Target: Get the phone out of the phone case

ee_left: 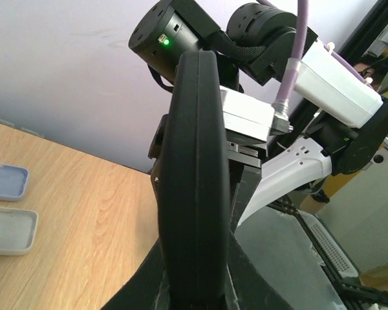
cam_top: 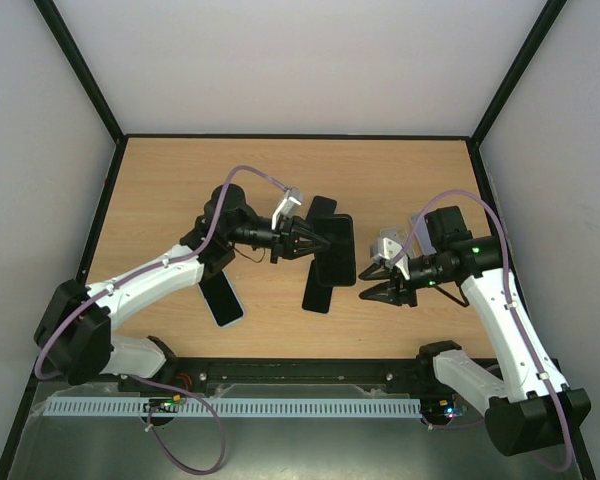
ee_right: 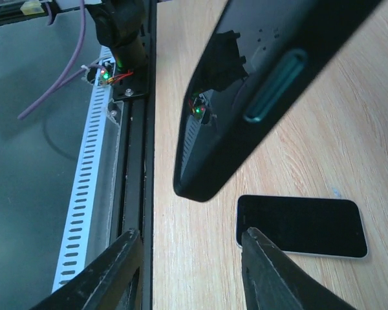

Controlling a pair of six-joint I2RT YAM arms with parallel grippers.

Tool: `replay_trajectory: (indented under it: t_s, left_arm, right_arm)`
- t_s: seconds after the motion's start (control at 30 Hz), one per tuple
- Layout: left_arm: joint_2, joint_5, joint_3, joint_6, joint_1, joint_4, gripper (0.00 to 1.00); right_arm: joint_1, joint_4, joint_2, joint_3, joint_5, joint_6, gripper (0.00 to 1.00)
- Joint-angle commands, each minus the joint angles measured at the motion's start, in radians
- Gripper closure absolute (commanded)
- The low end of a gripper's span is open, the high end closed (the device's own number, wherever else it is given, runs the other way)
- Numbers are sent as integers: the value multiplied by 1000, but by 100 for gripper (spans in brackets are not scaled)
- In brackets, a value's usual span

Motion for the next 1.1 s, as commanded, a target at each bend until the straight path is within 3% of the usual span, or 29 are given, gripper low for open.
replay_trajectory:
  t_s: [0.0, 0.23, 0.4, 0.67, 0.9, 1.07]
  left_arm:
    - [13, 54, 61, -31, 3, 94, 97]
    - [33, 62, 72, -46, -11, 101, 97]
    - [50, 67, 84, -57, -29, 108, 97]
    - [90, 110, 138, -147, -43, 116, 97]
    - [126, 163, 135, -368, -60, 256, 97]
    - [135, 190, 95, -619, -68, 539, 97]
  right_arm:
    - [5, -38, -18, 5, -66, -33, 61]
    - [5, 67, -35, -12, -142, 103, 67]
    - [6, 78, -39, 1, -157, 120, 76]
    - [9, 37, -54, 18, -52, -18, 93]
    - [10, 38, -35, 53, 47, -110, 97]
    - [10, 120, -38, 52, 85, -51, 98]
